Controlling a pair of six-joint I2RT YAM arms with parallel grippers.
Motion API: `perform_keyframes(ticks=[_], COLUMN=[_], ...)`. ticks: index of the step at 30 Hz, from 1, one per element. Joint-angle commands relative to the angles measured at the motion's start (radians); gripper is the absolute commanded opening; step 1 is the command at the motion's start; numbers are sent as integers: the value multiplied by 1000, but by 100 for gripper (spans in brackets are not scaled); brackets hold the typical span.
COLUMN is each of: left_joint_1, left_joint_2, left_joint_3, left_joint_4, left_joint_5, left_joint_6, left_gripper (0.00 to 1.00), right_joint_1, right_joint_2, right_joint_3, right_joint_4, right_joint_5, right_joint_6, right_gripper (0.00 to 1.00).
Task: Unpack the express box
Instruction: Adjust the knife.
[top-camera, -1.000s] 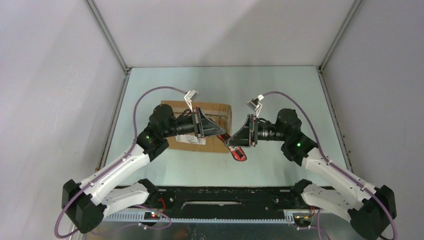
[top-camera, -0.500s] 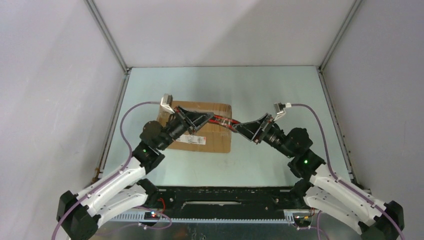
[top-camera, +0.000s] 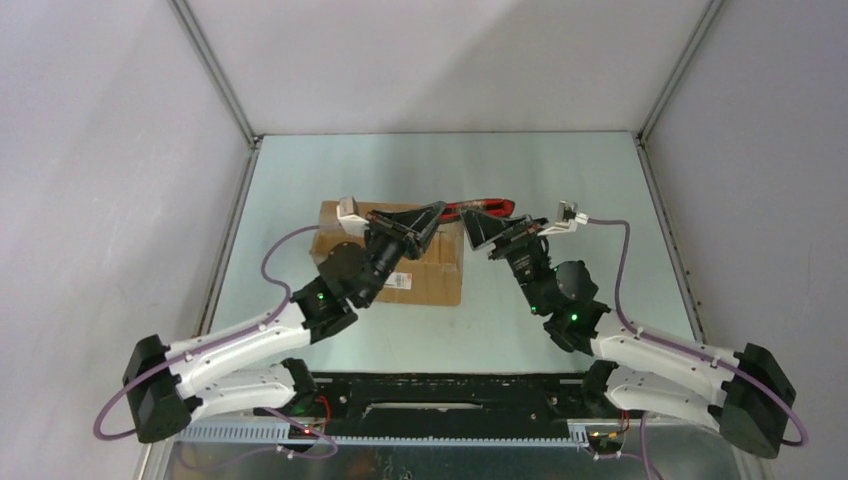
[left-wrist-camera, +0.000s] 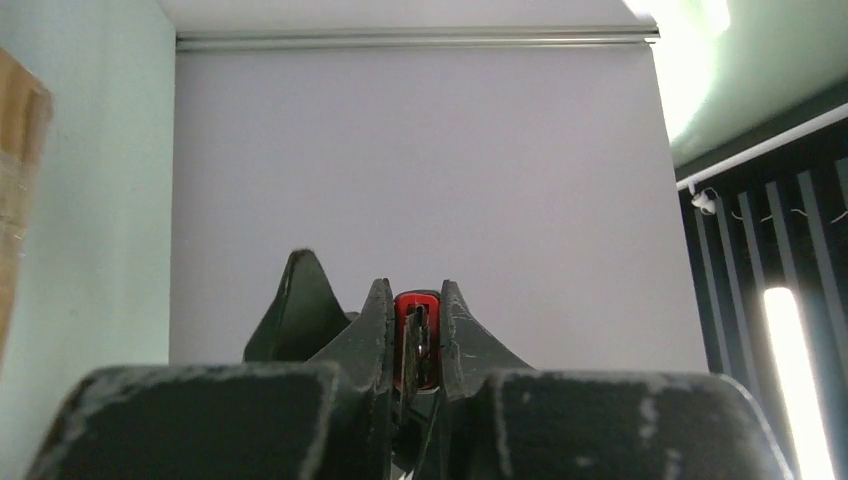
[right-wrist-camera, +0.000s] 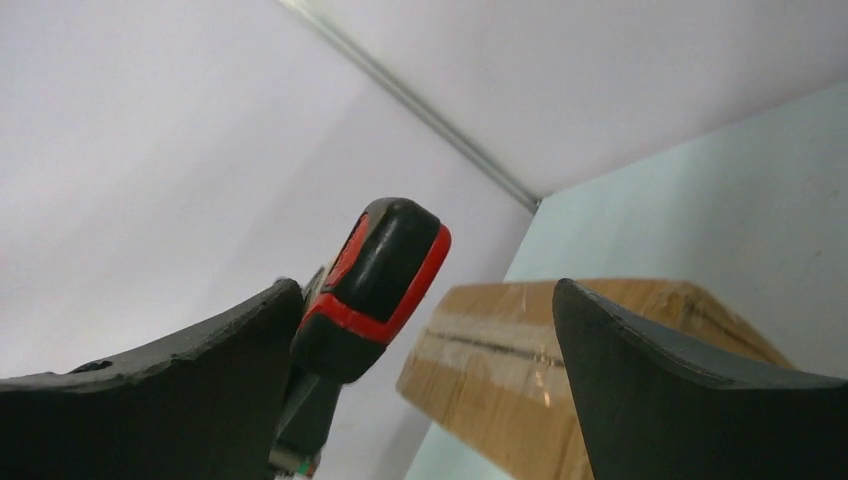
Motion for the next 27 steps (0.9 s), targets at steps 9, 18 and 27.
perform_keyframes(ticks=[9, 18, 27], left_joint_1=[-123, -98, 20], left_joint_2=[165, 221, 160], left_joint_3=[189, 190, 142], left_joint_4=[74, 144, 139], left_joint_5=[-133, 30, 259], left_joint_6=[-139, -182, -89], left_gripper=[0, 18, 69], right_joint_1=[-5, -60, -276], right_joint_2=[164, 152, 68], right_joint_3=[117, 130, 100], right_joint_4=[350, 253, 134], right_joint_5=[210, 106, -211], right_joint_6=[-138, -50, 242], right_gripper=[79, 0, 0])
